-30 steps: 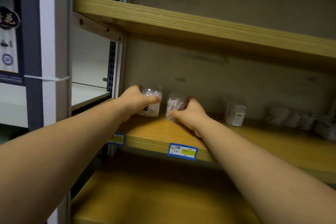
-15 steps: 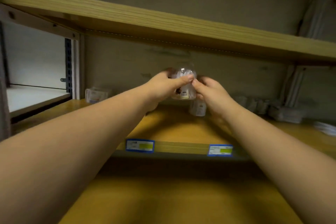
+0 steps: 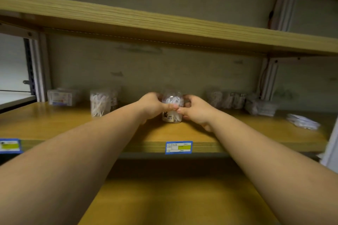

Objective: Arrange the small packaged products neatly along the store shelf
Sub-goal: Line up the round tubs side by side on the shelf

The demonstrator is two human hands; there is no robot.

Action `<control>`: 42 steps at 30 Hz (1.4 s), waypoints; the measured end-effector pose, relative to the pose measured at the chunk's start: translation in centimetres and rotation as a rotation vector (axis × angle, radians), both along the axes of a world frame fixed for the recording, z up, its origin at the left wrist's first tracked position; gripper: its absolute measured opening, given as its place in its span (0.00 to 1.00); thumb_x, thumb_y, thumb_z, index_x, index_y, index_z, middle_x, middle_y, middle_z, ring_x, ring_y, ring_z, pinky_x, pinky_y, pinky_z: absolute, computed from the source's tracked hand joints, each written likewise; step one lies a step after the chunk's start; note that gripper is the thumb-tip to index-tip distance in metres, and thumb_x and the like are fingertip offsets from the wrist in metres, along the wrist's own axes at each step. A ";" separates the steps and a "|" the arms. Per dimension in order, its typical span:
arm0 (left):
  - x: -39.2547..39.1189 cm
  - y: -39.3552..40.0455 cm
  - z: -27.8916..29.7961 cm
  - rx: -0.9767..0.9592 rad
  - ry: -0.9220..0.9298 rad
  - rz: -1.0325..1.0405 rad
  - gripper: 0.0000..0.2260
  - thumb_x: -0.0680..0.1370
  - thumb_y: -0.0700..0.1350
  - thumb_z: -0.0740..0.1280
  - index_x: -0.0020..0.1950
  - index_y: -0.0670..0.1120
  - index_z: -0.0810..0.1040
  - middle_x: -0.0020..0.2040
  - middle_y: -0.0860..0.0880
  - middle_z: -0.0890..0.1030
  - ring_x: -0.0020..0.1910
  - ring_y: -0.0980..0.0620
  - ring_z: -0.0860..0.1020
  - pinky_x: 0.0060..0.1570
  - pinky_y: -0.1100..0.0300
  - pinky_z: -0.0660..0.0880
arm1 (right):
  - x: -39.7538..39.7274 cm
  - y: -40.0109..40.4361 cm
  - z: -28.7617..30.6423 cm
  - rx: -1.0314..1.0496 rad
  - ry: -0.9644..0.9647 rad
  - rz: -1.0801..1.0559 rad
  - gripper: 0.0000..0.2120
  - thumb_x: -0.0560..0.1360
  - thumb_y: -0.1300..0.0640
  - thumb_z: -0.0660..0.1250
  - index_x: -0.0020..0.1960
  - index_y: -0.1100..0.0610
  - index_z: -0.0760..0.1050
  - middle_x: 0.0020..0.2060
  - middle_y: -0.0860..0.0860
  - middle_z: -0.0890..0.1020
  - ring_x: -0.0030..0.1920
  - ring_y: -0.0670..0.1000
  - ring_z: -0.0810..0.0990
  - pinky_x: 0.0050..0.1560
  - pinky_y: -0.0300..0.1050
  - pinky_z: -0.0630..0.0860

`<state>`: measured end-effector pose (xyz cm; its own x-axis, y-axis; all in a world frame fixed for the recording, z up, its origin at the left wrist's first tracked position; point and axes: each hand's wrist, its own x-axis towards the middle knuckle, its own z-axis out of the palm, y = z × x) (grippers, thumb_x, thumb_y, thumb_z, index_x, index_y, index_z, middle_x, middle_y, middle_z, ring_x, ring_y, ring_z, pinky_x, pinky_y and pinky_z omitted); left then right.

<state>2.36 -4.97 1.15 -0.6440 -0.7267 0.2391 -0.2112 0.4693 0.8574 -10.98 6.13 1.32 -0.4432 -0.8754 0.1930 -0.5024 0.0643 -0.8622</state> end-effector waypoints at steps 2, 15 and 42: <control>-0.2 0.2 -0.1 -0.006 -0.020 0.022 0.23 0.69 0.54 0.79 0.60 0.48 0.80 0.52 0.52 0.84 0.51 0.53 0.81 0.54 0.56 0.78 | -0.5 -0.3 -0.4 0.007 0.004 -0.007 0.30 0.78 0.63 0.70 0.78 0.56 0.65 0.62 0.54 0.81 0.63 0.54 0.81 0.68 0.57 0.76; -0.9 3.6 1.2 -0.587 -0.049 0.275 0.41 0.69 0.68 0.71 0.77 0.52 0.64 0.73 0.45 0.68 0.73 0.41 0.63 0.71 0.44 0.64 | -2.7 3.0 0.1 0.072 0.262 -0.177 0.31 0.77 0.60 0.72 0.78 0.53 0.66 0.65 0.53 0.79 0.65 0.52 0.78 0.69 0.49 0.73; -33.6 3.3 4.9 -0.783 -0.530 0.087 0.32 0.76 0.53 0.71 0.76 0.44 0.67 0.72 0.40 0.69 0.69 0.40 0.70 0.67 0.48 0.70 | -27.9 7.6 1.4 0.322 0.632 -0.592 0.25 0.80 0.45 0.58 0.74 0.55 0.69 0.73 0.60 0.65 0.73 0.64 0.65 0.70 0.55 0.66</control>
